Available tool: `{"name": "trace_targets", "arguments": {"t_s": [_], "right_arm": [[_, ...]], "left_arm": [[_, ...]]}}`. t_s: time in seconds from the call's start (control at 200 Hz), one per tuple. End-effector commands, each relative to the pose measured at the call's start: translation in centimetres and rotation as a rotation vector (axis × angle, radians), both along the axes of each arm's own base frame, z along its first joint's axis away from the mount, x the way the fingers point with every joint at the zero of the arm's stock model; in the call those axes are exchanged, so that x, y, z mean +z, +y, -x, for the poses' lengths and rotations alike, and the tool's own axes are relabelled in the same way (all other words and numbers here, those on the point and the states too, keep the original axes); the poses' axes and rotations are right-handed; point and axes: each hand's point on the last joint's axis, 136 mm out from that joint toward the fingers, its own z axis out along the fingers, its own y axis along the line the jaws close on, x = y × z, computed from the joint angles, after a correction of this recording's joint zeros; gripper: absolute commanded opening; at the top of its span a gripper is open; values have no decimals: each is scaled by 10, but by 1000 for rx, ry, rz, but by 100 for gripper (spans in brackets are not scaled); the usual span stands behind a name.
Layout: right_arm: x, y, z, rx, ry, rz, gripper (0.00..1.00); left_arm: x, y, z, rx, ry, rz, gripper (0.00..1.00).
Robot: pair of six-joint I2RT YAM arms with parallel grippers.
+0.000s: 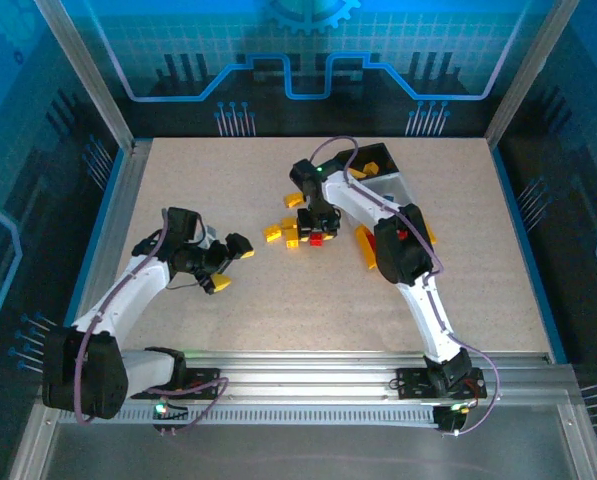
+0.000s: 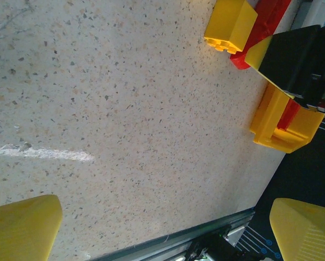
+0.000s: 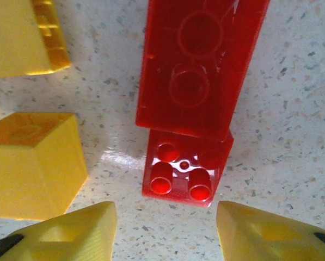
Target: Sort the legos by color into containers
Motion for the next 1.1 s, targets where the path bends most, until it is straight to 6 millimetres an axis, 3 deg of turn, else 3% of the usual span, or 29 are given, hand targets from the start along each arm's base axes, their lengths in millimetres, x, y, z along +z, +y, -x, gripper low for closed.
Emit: {"name": "trace_targets", "arguments": {"t_s": [0.0,0.38,0.715,0.84,0.875,1.096], "right_arm": [[-8,-1,4,15,24,35,51],[-15,-3,2,19,26,43,40],[1,-5,1,34,-5,35,28],[15,-8,7,33,-19,23,28],[31,-8,8,30,-46,3,27],[87,-18,12,8,-139,-59,27]], "left_arm": [[9,5,4,-9,-20,-12,99],[9,10,7,2,-13,-13,99],[8,10,5,6,-9,-8,99],[7,10,5,10,-9,-5,99],[6,10,5,10,-6,-5,99],[1,8,2,22,4,13,99]]}}
